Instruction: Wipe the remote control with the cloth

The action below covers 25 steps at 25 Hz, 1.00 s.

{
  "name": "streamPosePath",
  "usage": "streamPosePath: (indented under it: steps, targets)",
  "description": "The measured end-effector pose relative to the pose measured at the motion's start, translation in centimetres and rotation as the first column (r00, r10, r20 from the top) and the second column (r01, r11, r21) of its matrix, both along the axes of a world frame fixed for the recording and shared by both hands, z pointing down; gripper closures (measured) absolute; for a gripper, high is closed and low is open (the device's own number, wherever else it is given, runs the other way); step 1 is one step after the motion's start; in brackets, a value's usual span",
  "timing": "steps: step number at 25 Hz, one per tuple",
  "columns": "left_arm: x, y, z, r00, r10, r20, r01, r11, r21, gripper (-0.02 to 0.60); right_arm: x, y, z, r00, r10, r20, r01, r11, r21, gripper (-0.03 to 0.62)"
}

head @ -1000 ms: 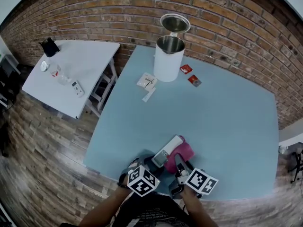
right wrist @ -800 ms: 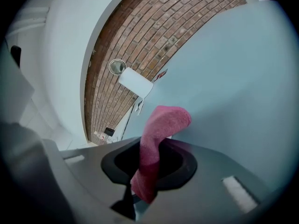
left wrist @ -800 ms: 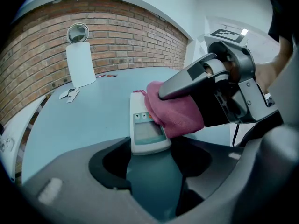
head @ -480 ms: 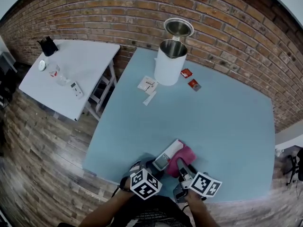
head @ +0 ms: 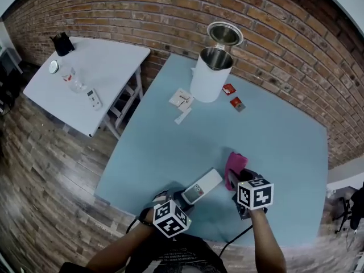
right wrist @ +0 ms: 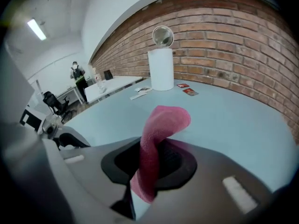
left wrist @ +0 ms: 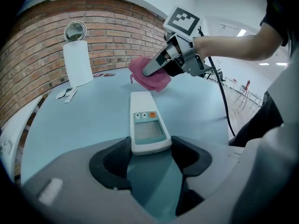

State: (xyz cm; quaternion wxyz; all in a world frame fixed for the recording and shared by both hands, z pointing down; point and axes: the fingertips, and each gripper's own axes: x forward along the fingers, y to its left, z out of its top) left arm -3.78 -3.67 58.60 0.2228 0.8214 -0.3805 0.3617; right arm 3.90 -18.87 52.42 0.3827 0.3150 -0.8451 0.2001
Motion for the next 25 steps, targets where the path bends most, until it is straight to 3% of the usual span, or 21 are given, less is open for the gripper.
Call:
streamPosePath:
  steps: [4,10,25]
  targets:
    - [0.1,-0.1,-0.1,1.000,0.012,0.001,-0.012,1.000,-0.006,0.313,-1.3,-0.4,1.9,0.996,-0.086,-0.022,0.084,0.993,-0.087,0.517]
    - [0.1,-0.1,0.1,1.000,0.023,0.002,-0.023,1.000,-0.011,0.314,-3.4,-1.2,2.7,0.988,-0.152,0.029,0.154,0.973,-0.174,0.517]
    - [0.2,-0.2,0.1,0.999,0.037,0.006,-0.037,0.999,-0.015,0.314,-8.4,-2.5,2.5,0.958,-0.283,0.048,0.287,0.947,-0.147,0.517]
